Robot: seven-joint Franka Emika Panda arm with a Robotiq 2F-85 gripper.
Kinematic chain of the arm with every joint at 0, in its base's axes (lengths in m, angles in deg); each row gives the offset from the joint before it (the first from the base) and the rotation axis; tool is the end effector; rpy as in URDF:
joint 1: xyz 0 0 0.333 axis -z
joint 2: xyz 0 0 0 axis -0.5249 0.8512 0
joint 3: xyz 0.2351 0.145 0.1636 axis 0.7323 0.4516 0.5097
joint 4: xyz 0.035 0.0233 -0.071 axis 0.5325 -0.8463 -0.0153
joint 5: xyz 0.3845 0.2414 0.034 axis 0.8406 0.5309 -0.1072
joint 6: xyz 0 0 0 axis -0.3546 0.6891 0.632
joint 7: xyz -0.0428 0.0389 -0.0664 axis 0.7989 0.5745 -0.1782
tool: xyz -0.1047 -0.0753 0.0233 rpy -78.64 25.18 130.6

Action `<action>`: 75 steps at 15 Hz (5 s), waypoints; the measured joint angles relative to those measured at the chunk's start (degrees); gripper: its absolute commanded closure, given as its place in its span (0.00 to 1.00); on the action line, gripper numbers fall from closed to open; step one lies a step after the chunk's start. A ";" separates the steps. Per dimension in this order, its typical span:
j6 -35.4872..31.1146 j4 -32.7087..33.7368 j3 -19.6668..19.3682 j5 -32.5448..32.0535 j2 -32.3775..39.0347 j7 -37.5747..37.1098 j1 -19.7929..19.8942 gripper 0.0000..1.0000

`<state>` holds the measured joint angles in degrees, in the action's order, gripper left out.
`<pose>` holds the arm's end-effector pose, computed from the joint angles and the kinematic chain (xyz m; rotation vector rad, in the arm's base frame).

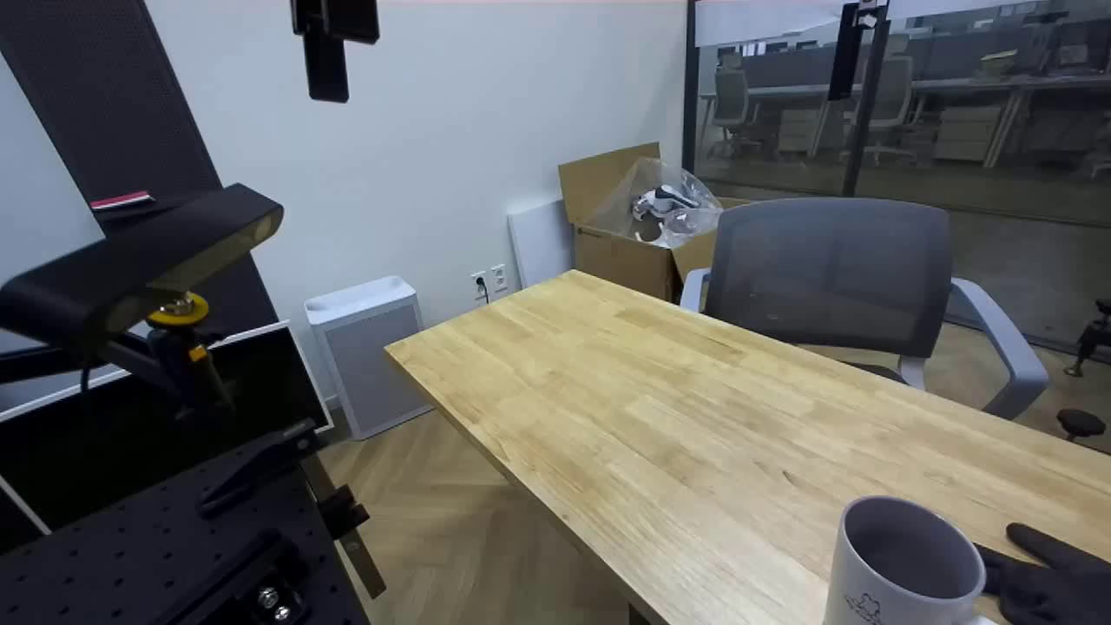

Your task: Move the mug to the left

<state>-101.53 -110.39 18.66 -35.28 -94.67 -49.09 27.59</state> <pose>0.3492 0.1490 0.3894 2.8764 -0.1732 -0.3247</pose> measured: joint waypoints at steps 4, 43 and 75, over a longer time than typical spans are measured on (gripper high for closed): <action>-0.04 0.00 0.00 0.00 0.01 0.00 0.00 0.00; -22.23 -4.10 -18.51 -1.87 2.92 23.10 1.01 0.00; -40.07 13.45 -25.22 -6.44 33.69 26.63 10.54 0.00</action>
<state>-141.61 -96.94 -6.56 -41.72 -60.97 -22.46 38.12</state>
